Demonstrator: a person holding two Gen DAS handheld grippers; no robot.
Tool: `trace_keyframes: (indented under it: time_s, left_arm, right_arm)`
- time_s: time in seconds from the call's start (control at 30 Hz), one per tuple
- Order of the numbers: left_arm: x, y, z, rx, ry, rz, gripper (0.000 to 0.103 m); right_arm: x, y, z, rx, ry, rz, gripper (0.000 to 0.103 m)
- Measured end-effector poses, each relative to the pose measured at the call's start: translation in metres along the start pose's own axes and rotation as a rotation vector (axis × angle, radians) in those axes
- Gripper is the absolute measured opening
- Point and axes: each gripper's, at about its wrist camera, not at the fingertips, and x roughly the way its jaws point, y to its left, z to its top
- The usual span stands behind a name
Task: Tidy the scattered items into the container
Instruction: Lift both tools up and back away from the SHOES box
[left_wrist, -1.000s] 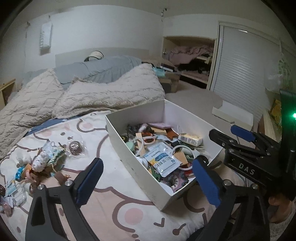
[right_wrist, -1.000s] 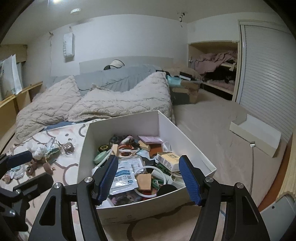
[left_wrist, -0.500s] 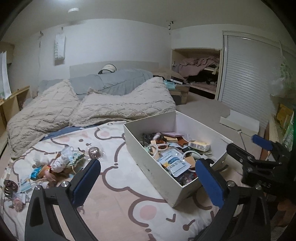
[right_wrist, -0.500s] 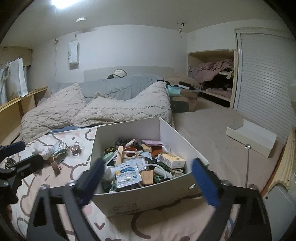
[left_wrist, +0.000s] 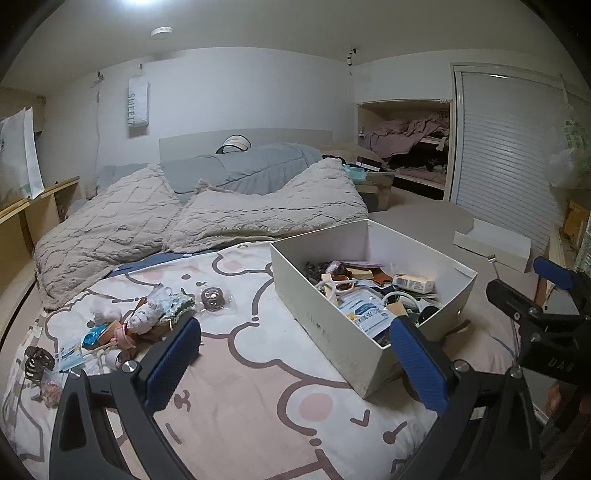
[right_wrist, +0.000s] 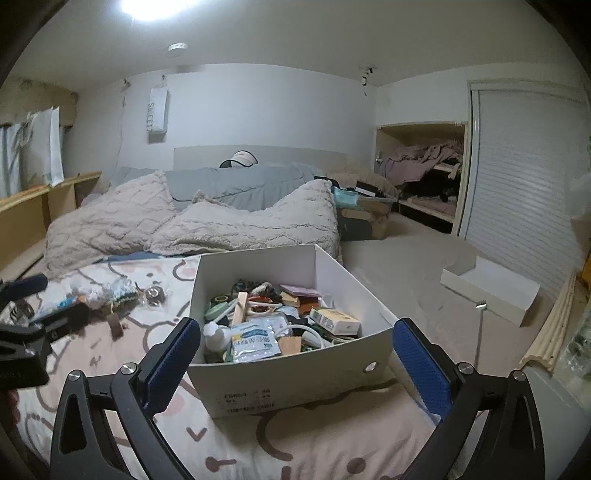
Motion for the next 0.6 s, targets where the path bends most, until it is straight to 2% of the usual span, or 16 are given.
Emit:
trace_keyframes:
  time_s: [0.6]
  left_arm:
    - [-0.015,-0.004,-0.011,0.013,-0.012,0.026,0.103]
  right_arm:
    - [-0.015,0.006,-0.011,-0.051,-0.005,-0.018,0.103]
